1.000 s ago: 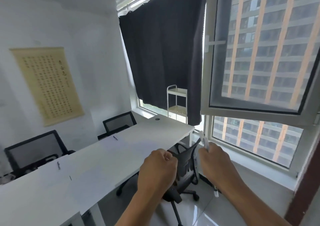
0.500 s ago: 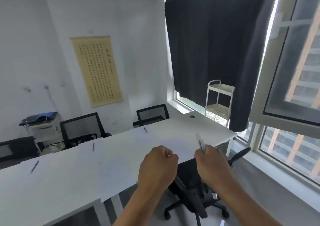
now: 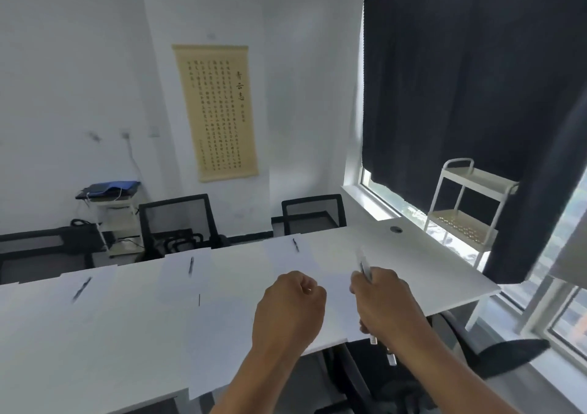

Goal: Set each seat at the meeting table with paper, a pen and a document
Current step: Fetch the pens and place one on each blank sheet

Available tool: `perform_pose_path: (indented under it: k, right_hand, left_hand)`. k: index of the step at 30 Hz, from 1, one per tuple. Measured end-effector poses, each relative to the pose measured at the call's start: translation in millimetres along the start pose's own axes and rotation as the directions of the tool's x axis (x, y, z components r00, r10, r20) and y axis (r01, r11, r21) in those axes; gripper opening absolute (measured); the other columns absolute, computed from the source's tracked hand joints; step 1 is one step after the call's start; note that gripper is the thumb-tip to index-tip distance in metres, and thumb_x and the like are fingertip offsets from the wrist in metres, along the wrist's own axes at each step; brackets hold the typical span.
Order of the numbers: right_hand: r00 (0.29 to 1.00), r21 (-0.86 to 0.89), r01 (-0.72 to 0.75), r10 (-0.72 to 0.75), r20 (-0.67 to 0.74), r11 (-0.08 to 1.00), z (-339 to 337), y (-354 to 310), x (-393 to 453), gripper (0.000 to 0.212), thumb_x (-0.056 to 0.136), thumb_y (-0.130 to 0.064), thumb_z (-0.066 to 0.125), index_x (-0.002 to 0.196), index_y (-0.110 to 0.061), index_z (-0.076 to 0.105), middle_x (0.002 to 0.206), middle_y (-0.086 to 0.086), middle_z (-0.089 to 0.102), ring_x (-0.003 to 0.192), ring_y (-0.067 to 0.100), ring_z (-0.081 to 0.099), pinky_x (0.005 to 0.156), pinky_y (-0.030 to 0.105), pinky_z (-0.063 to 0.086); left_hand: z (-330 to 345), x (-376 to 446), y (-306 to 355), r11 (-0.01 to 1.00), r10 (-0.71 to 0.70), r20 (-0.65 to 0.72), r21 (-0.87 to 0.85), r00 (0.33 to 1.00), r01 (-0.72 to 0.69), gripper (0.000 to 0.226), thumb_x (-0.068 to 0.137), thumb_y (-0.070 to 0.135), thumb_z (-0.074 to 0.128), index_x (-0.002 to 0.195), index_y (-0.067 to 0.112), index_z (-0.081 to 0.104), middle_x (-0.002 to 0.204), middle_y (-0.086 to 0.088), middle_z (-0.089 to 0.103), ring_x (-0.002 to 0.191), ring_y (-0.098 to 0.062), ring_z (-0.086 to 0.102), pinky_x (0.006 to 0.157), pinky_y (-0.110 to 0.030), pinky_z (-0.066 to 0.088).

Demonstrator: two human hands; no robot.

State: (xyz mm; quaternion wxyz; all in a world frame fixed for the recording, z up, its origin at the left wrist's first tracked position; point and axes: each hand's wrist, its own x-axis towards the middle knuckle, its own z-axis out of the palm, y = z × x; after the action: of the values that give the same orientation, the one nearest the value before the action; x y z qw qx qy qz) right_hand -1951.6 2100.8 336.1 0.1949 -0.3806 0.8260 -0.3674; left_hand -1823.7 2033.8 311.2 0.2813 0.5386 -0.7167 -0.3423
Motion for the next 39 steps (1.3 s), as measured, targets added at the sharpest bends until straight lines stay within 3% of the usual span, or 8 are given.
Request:
perform_pose_path:
  k: [11,14,18,25,30,33,36,39]
  right_hand:
    - [0.978,0.029,0.083,-0.087,0.191,0.996,70,-16,118,0.039,0.110,-0.036,0.048,0.086,-0.014,0.070,0.069,0.006,0.072,0.057,0.022,0.070,0.066,0.044,0.066]
    - [0.964,0.040,0.103,-0.110,0.243,0.994,94,-18,160,0.042,0.110,-0.037,0.048,0.086,-0.010,0.071,0.074,0.012,0.076,0.062,0.029,0.074,0.065,0.041,0.064]
    - [0.942,0.037,0.137,-0.142,0.303,0.990,119,-24,207,0.046,0.107,-0.039,0.048,0.091,-0.004,0.072,0.079,0.017,0.077,0.057,0.023,0.066,0.067,0.047,0.064]
    - [0.902,0.020,0.103,-0.101,0.419,0.995,167,-6,264,0.046,0.109,-0.039,0.046,0.092,-0.004,0.072,0.082,0.017,0.078,0.056,0.019,0.063,0.057,0.029,0.051]
    - [0.856,0.028,0.009,-0.022,0.516,1.000,192,6,281,0.042,0.109,-0.036,0.049,0.095,-0.005,0.073,0.082,0.012,0.080,0.047,0.008,0.063,0.045,0.015,0.048]
    - [0.823,0.012,-0.055,0.039,0.566,0.998,214,17,287,0.038,0.108,-0.038,0.049,0.093,-0.012,0.072,0.073,0.006,0.079,0.054,0.021,0.072,0.064,0.031,0.060]
    - [0.805,-0.031,-0.094,0.095,0.585,0.995,243,30,294,0.038,0.107,-0.040,0.048,0.092,-0.015,0.072,0.070,0.002,0.079,0.065,0.030,0.077,0.073,0.042,0.063]
    - [0.803,-0.048,-0.121,0.126,0.582,0.992,261,41,298,0.039,0.108,-0.040,0.048,0.091,-0.015,0.072,0.070,0.002,0.079,0.064,0.028,0.077,0.071,0.039,0.062]
  left_hand:
    - [9,100,-51,0.989,-0.145,-0.114,0.008,0.983,0.147,0.038,0.095,0.022,0.052,0.063,0.027,0.034,0.043,0.012,0.035,0.049,-0.010,0.032,0.053,-0.025,0.030]
    - [20,137,-64,0.981,-0.194,-0.146,-0.013,0.970,0.194,0.039,0.095,0.020,0.053,0.062,0.025,0.032,0.043,0.012,0.033,0.051,-0.010,0.030,0.055,-0.026,0.029]
    - [29,182,-77,0.967,-0.253,-0.209,-0.039,0.945,0.250,0.039,0.093,0.020,0.054,0.062,0.023,0.031,0.045,0.011,0.030,0.052,-0.012,0.028,0.057,-0.029,0.030]
    - [58,235,-116,0.952,-0.297,-0.214,0.001,0.930,0.305,0.041,0.095,0.021,0.054,0.062,0.022,0.031,0.051,0.009,0.030,0.056,-0.015,0.031,0.059,-0.034,0.033]
    - [73,262,-153,0.937,-0.349,-0.169,-0.081,0.922,0.340,0.036,0.091,0.020,0.054,0.061,0.021,0.034,0.063,0.000,0.037,0.064,-0.015,0.041,0.064,-0.036,0.034]
    - [88,275,-177,0.911,-0.408,-0.093,-0.100,0.908,0.399,0.029,0.084,0.029,0.053,0.064,0.010,0.045,0.070,0.003,0.053,0.066,-0.014,0.050,0.065,-0.036,0.042]
    - [103,286,-204,0.880,-0.464,-0.029,-0.131,0.885,0.457,0.041,0.079,0.037,0.050,0.083,0.000,0.067,0.080,0.005,0.062,0.071,-0.014,0.057,0.070,-0.037,0.048]
    - [111,292,-219,0.860,-0.491,0.027,-0.143,0.871,0.489,0.031,0.079,0.039,0.049,0.076,0.015,0.068,0.079,0.005,0.061,0.072,-0.013,0.056,0.072,-0.036,0.048]
